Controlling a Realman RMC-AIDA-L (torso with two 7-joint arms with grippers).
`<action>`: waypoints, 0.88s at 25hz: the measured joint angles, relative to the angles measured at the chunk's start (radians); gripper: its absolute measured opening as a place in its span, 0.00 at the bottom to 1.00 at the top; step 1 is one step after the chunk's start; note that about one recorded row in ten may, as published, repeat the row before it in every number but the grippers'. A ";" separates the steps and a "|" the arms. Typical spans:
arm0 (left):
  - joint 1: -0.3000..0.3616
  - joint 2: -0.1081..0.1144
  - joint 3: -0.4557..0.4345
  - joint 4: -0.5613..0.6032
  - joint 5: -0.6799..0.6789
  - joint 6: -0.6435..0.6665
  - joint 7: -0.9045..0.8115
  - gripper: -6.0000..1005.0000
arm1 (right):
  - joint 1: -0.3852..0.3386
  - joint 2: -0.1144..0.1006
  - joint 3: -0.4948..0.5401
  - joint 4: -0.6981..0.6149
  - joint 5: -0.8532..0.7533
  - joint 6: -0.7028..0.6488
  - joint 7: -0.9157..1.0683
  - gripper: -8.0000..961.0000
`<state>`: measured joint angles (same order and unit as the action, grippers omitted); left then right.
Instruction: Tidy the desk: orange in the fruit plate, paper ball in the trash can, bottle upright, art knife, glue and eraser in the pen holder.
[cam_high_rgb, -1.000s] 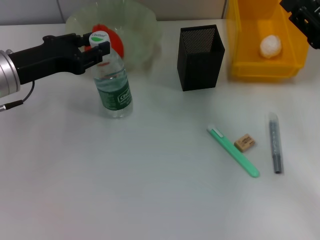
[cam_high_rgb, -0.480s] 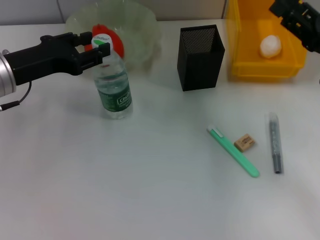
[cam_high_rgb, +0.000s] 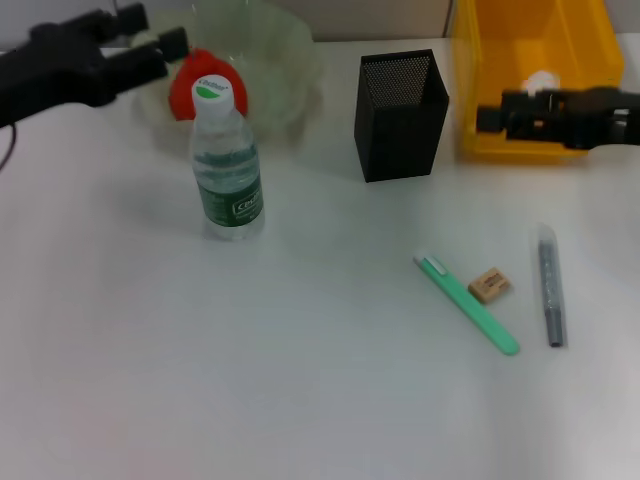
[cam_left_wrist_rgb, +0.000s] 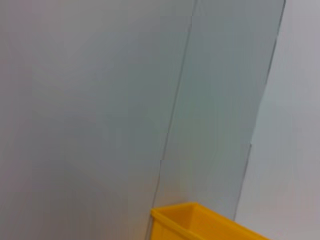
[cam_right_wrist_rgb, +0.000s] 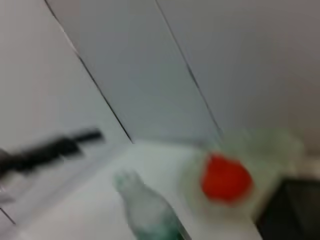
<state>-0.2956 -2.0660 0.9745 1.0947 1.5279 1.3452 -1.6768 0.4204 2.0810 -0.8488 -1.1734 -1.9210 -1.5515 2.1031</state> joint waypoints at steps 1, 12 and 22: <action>0.000 0.000 -0.012 -0.003 -0.001 0.002 0.000 0.70 | 0.013 0.001 -0.025 -0.050 -0.074 0.000 0.084 0.73; 0.004 0.000 -0.022 -0.027 -0.001 -0.004 0.028 0.70 | 0.267 -0.002 -0.368 -0.173 -0.562 -0.073 0.662 0.72; 0.006 0.000 -0.038 -0.048 -0.002 -0.007 0.043 0.70 | 0.366 0.003 -0.553 -0.018 -0.649 0.008 0.749 0.72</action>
<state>-0.2899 -2.0659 0.9369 1.0464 1.5260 1.3386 -1.6338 0.7862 2.0844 -1.4020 -1.1915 -2.5698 -1.5431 2.8520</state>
